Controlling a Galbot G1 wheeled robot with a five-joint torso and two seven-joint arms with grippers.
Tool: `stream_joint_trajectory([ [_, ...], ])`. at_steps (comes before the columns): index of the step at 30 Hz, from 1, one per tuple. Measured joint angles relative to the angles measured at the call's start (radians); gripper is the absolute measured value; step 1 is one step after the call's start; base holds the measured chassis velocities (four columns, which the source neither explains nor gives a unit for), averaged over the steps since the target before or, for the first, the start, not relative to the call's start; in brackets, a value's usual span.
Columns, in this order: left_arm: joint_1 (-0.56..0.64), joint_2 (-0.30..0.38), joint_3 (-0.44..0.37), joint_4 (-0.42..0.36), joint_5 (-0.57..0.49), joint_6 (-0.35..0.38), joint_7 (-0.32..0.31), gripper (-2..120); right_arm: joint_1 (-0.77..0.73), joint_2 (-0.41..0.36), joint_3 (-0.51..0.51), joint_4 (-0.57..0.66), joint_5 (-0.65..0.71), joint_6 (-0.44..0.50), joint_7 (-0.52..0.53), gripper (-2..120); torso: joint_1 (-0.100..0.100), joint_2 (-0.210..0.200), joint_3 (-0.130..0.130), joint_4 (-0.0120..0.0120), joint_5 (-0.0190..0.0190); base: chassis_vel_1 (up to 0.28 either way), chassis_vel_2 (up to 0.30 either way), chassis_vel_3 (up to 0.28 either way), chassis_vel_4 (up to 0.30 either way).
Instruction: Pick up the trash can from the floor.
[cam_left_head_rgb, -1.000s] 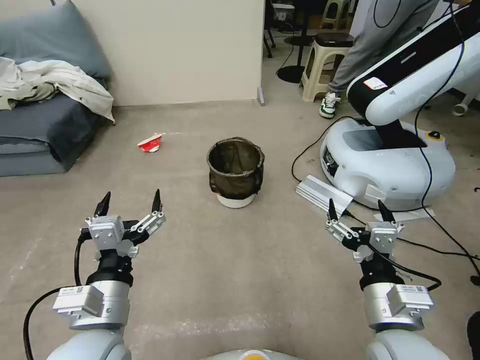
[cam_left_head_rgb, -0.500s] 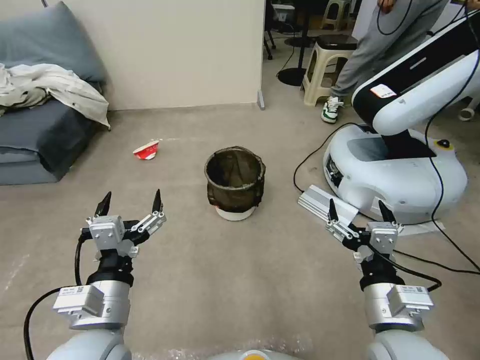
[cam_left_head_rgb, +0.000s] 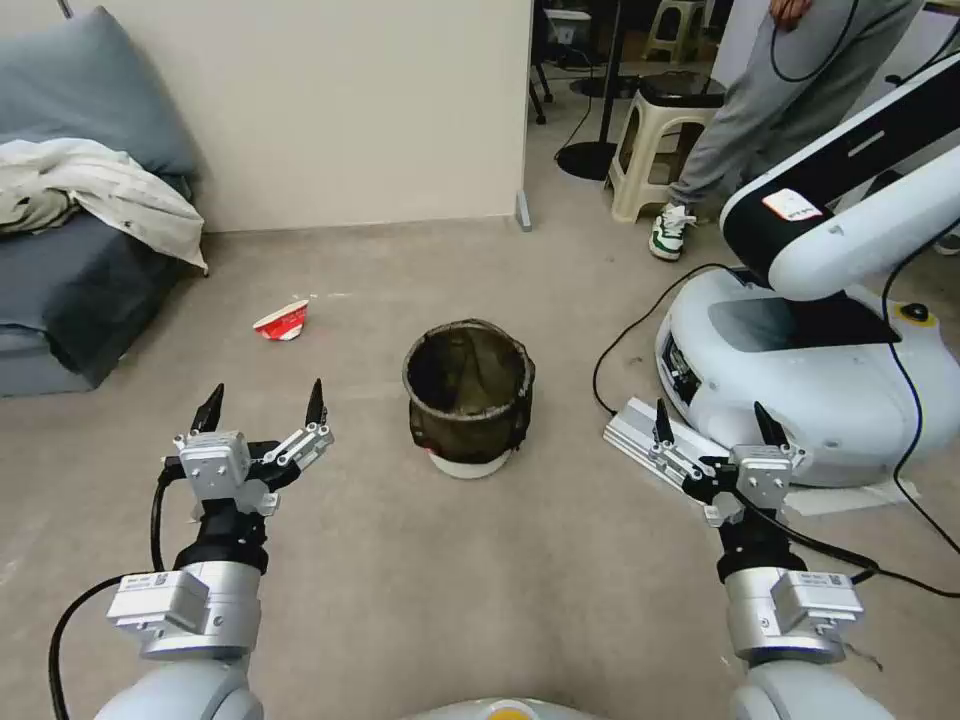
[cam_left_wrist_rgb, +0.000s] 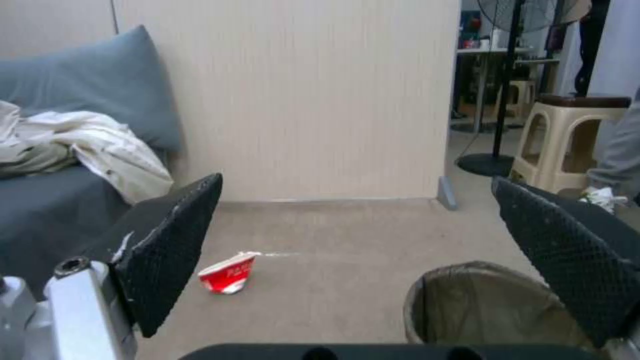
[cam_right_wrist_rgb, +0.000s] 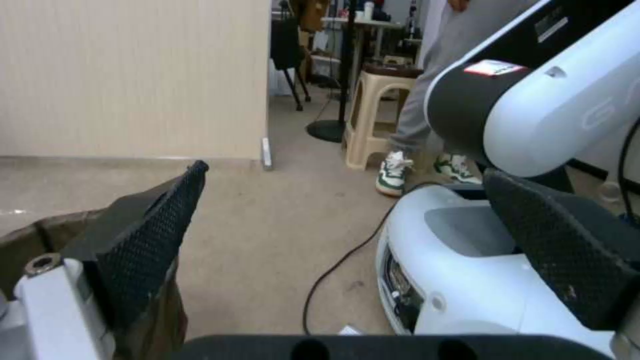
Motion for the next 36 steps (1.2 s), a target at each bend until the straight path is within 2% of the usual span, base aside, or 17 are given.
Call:
stream_joint_trajectory([
  [20, -0.002, 0.028, 0.004, 0.000, -0.029, 0.011, 0.006, 100, 0.009, -0.002, 0.001, -0.016, 0.001, 0.002, -0.001, 100, 0.000, 0.000, 0.000, 0.0001, 0.0000, -0.137, 0.136, 0.132, -0.138],
  [28, -0.031, 0.094, 0.002, 0.025, -0.080, 0.034, 0.013, 100, 0.015, -0.006, 0.010, -0.021, 0.015, 0.008, 0.008, 100, 0.000, 0.000, 0.000, 0.0000, 0.0000, -0.040, 0.043, 0.047, -0.045],
  [32, -0.054, 0.137, 0.001, 0.033, -0.147, 0.064, 0.017, 100, 0.023, -0.017, 0.012, -0.032, 0.032, 0.005, 0.010, 100, 0.000, 0.000, 0.000, 0.0000, 0.0000, 0.000, 0.000, 0.000, 0.000],
  [36, -0.118, 0.225, 0.017, 0.075, -0.255, 0.139, 0.006, 100, 0.046, -0.024, 0.016, -0.049, 0.049, -0.002, 0.011, 100, 0.000, 0.000, 0.000, 0.0002, -0.0001, 0.000, 0.000, 0.000, 0.000],
])
